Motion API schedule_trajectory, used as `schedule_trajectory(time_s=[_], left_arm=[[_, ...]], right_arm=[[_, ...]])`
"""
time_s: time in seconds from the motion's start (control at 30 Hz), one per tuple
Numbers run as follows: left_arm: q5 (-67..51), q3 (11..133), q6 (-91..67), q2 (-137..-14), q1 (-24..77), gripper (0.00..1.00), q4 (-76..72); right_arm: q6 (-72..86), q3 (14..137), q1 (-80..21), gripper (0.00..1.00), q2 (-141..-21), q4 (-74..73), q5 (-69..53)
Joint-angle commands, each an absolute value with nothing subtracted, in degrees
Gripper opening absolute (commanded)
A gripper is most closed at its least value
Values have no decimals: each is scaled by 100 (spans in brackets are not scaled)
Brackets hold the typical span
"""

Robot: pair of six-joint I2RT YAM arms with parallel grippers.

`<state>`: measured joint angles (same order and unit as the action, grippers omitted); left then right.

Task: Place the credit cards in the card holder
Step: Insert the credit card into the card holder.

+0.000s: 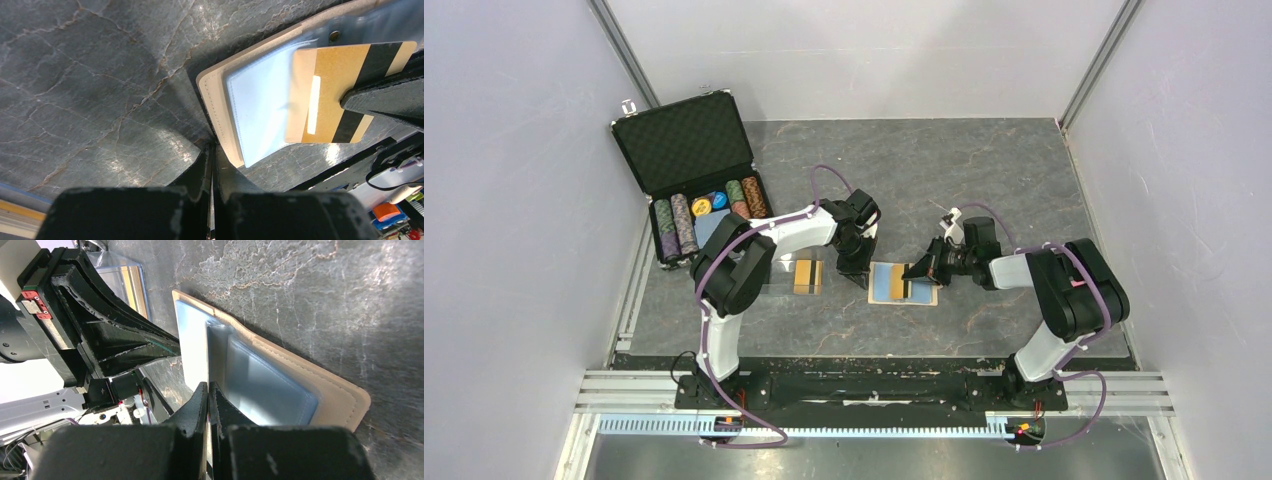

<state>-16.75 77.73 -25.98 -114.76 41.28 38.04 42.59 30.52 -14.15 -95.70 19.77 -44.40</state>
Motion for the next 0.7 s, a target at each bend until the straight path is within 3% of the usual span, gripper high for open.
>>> schedule_trajectory(time_s=[0.0, 0.67], left_arm=[[-1633, 7840, -2757, -11693, 4197, 2, 3779], [-1645, 7808, -3020, -11501, 4192, 2, 3779]], right_arm=[[4236, 3031, -1457, 0, -9509, 2043, -4392], [4501, 3482, -1970, 0, -10072, 2396, -4216]])
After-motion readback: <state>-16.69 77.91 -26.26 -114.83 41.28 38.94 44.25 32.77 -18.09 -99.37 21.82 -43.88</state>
